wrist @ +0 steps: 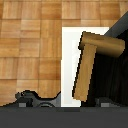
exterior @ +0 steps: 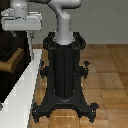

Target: Open the door by pressing down and pulling on the handle.

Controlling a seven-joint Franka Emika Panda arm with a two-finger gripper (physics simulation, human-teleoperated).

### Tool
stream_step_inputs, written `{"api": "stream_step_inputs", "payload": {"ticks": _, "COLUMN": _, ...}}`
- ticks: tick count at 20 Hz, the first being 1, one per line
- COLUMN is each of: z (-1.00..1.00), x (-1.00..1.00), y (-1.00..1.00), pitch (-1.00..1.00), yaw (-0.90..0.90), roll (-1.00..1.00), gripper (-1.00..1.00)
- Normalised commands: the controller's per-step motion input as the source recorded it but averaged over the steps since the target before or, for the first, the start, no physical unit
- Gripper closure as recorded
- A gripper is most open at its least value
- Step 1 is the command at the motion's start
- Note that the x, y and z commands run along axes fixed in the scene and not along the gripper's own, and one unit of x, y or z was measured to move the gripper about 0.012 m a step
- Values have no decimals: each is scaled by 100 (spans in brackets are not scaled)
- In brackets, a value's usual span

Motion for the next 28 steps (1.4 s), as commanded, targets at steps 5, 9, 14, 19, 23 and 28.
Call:
{"api": "stream_step_inputs", "payload": {"ticks": 5, "z": 0, "x": 20, "y": -40, "pitch": 0, "yaw": 0, "roll": 0, "gripper": -100}}
{"api": "stream_step_inputs", "payload": {"ticks": 9, "z": 0, "x": 25, "y": 0, "pitch": 0, "yaw": 0, "roll": 0, "gripper": -100}}
{"api": "stream_step_inputs", "payload": {"ticks": 14, "z": -40, "x": 0, "y": -40, "pitch": 0, "yaw": 0, "roll": 0, "gripper": -100}}
{"api": "stream_step_inputs", "payload": {"ticks": 19, "z": -80, "x": 0, "y": -40, "pitch": 0, "yaw": 0, "roll": 0, "gripper": -100}}
{"api": "stream_step_inputs", "payload": {"ticks": 23, "z": -50, "x": 0, "y": -50, "pitch": 0, "yaw": 0, "roll": 0, "gripper": -100}}
{"api": "stream_step_inputs", "payload": {"ticks": 28, "z": -60, "x": 0, "y": -40, "pitch": 0, "yaw": 0, "roll": 0, "gripper": -100}}
